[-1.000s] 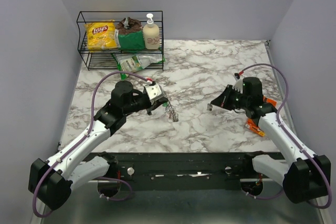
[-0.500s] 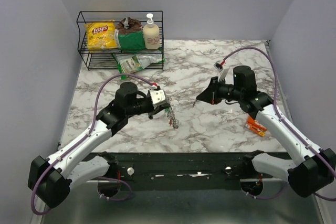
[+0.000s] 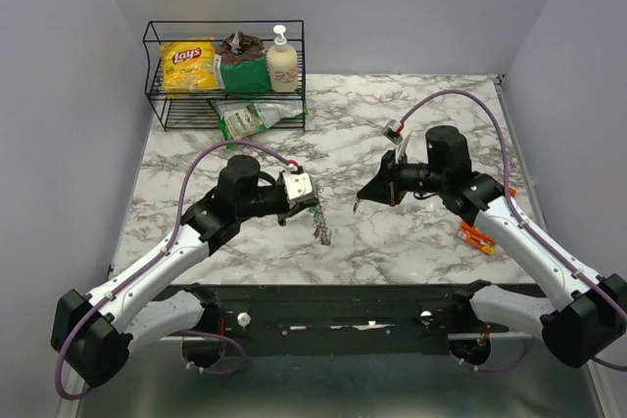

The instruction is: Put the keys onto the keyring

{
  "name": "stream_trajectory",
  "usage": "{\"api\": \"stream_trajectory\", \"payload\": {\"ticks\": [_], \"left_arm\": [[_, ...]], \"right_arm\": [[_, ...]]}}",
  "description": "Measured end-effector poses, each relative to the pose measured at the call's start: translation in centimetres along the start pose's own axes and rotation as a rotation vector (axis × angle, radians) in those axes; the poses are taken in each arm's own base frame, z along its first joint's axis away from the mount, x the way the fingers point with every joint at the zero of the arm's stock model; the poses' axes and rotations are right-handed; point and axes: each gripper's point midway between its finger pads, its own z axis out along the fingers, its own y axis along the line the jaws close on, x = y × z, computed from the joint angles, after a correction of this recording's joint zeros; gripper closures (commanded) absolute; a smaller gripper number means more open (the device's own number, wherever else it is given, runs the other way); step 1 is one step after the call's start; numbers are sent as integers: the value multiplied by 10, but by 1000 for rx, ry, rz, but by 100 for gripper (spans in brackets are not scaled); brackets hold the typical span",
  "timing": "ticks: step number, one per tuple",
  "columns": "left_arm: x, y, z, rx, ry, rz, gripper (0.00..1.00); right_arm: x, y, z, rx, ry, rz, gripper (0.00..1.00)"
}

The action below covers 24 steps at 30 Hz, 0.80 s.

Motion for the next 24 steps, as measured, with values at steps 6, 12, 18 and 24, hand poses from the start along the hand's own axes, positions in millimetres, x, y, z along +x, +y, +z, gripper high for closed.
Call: {"api": "stream_trajectory", "payload": {"ticks": [6,12,18,24], "left_arm": [[-4,-2,0,4,1,11,100],[-9,-3,1,6,1,18,100],[-11,-3,1,5,12,27,100],[-14,0,2,-2,17,36,100]], "right_arm": [[0,10,1,-44,9,-31,99],[-9,23,1,-88,2,-64,99],[-8,28,9,-112,24,-65,99],[-3,31,15,-128,47,-62,99]]}}
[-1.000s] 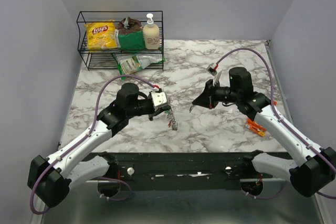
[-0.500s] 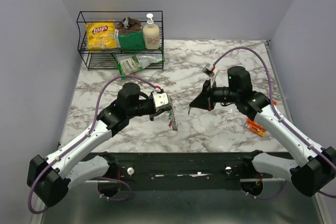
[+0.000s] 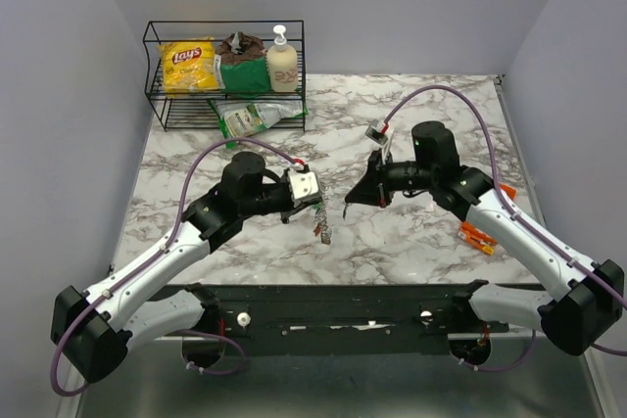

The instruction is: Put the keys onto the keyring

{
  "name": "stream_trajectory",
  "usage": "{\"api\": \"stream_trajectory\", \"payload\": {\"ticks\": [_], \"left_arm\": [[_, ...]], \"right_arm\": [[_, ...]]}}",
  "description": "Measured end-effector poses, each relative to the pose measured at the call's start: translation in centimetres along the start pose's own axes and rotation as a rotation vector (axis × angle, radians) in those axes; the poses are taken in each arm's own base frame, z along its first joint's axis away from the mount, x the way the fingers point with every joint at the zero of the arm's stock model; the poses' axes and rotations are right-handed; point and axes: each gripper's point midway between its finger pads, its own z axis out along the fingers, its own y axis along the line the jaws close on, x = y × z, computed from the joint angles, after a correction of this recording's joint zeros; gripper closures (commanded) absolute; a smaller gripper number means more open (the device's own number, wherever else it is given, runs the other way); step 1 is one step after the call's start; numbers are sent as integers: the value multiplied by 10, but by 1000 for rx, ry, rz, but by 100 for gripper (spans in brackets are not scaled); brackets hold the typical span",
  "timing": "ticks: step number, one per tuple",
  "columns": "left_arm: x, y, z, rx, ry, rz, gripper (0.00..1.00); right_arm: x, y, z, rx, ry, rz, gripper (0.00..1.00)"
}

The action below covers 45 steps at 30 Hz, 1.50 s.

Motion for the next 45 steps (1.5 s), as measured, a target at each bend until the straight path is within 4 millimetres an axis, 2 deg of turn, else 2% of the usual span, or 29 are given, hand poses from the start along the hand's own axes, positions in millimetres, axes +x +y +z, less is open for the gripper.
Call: {"api": "stream_trajectory", "payload": {"ticks": [9,34,45], "left_arm": [[5,2,8,3,8,-13,100],[1,4,8,-1,-5,-4,100],[1,4,8,-1,-5,-4,100]], "right_arm": [[-5,4,5,-17,-4,-17,99],[-2,3,28,-49,38,-12,99],[-10,6,32,-60,32,-26,99]]}}
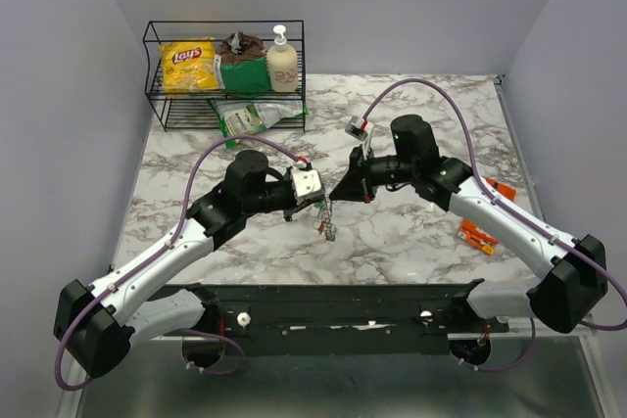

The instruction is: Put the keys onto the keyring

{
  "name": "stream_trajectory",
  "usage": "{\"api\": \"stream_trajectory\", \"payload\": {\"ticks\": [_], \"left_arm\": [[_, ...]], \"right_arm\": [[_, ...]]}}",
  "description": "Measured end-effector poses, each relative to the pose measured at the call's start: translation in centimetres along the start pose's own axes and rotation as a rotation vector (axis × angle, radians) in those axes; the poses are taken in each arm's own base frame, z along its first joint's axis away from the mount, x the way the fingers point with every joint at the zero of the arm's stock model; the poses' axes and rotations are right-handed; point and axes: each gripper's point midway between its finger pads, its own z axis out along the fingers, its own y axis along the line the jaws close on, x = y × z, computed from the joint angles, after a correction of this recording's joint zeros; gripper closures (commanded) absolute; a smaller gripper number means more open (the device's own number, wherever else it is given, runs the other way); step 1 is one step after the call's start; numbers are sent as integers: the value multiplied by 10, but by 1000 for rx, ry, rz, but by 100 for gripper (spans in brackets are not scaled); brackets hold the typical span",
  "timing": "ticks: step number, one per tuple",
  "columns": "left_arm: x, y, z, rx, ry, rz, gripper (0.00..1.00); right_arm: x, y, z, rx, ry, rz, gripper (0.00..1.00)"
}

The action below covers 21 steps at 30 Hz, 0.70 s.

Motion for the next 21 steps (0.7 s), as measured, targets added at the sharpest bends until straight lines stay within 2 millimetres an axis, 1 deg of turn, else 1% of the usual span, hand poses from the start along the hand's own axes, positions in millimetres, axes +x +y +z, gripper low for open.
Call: {"api": "stream_trajectory", "payload": {"ticks": [5,15,21], "left_arm": [[0,0,0,0,0,2,100],[0,0,0,1,0,4,100],[0,0,0,1,0,7,100]], "right_arm": [[2,-2,4,-1,11,8,99],[-6,-3,6,0,4,0,99],[-7,-6,8,8,6,4,99]]}}
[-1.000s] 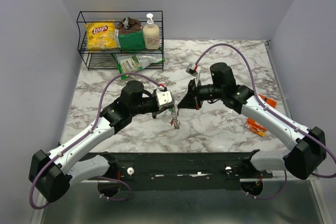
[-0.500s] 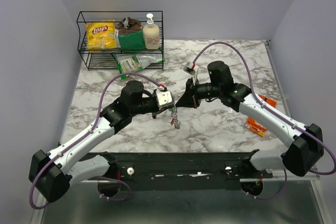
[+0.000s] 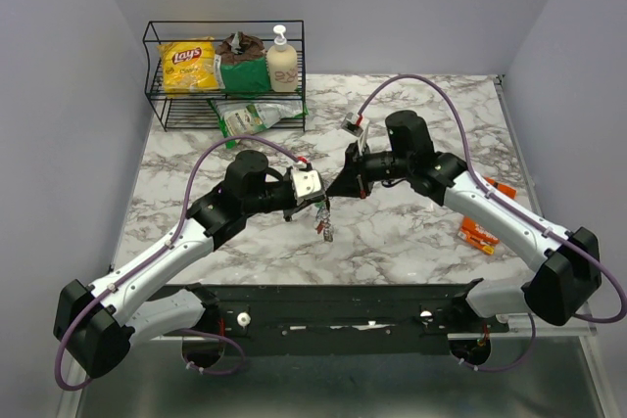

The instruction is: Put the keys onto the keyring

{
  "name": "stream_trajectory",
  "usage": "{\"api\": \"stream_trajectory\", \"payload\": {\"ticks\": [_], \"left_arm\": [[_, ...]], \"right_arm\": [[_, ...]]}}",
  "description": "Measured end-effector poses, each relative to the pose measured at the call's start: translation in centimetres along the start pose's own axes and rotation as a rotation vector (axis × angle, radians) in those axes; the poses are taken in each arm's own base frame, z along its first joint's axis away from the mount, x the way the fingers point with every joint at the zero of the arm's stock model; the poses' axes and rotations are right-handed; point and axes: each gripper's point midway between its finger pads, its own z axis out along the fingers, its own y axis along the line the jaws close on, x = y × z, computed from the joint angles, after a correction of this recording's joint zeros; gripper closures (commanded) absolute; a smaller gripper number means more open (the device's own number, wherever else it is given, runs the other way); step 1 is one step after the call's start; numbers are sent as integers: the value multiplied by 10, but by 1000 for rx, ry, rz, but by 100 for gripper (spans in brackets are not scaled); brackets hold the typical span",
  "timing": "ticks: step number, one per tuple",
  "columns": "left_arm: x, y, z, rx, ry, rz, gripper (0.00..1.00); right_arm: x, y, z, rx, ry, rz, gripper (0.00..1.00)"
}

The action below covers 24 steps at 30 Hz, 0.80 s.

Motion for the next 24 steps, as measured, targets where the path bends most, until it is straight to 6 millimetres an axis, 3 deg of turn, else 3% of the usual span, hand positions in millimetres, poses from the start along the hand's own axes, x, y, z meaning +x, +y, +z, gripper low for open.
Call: {"api": "stream_trajectory", "payload": {"ticks": [24], "left_arm": [[5,-3,-2,2,9,-6,100]], "right_arm": [[8,-9,-2,69,24,1,99]]}}
